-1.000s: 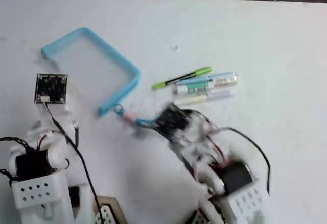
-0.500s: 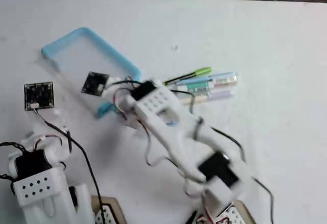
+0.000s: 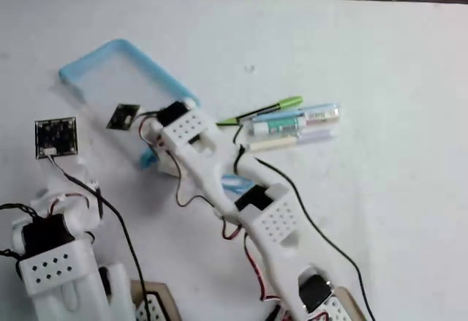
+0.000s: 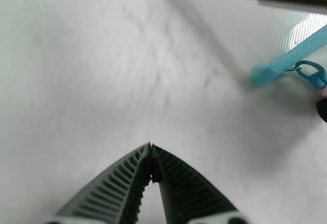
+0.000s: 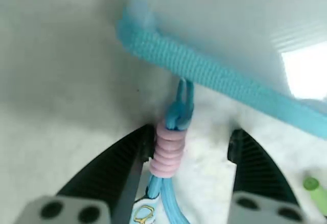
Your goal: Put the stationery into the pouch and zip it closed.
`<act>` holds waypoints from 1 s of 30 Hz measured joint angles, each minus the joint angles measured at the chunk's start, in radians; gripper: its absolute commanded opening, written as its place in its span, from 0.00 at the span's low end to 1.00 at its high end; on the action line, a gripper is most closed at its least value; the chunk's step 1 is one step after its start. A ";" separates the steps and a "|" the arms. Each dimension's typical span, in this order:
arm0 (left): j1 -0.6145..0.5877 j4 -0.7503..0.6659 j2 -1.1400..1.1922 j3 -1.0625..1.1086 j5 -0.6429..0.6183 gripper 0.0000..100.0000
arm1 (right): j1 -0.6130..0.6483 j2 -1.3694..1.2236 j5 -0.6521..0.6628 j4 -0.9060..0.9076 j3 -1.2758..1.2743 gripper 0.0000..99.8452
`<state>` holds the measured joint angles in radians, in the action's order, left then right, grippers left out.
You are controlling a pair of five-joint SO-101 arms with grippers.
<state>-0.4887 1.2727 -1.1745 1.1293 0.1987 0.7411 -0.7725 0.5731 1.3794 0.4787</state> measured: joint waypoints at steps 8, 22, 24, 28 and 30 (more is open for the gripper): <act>-0.006 0.005 0.000 -0.002 0.000 0.04 | -0.011 -0.035 -0.002 0.034 0.086 0.05; -0.026 0.026 0.000 -0.132 -0.269 0.38 | -0.008 0.051 -0.098 0.209 0.230 0.02; -0.009 0.021 -0.002 -0.098 -0.276 0.39 | -0.005 0.092 -0.133 0.218 0.230 0.02; 0.048 -0.018 0.000 -0.009 -0.278 0.38 | 0.023 0.178 -0.170 0.218 0.235 0.02; 0.080 -0.038 0.000 -0.003 -0.278 0.37 | 0.040 0.212 -0.175 0.218 0.236 0.02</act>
<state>-0.4089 1.2344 -1.1745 1.1262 -0.0790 0.7810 -0.5608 0.3982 1.5973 0.7150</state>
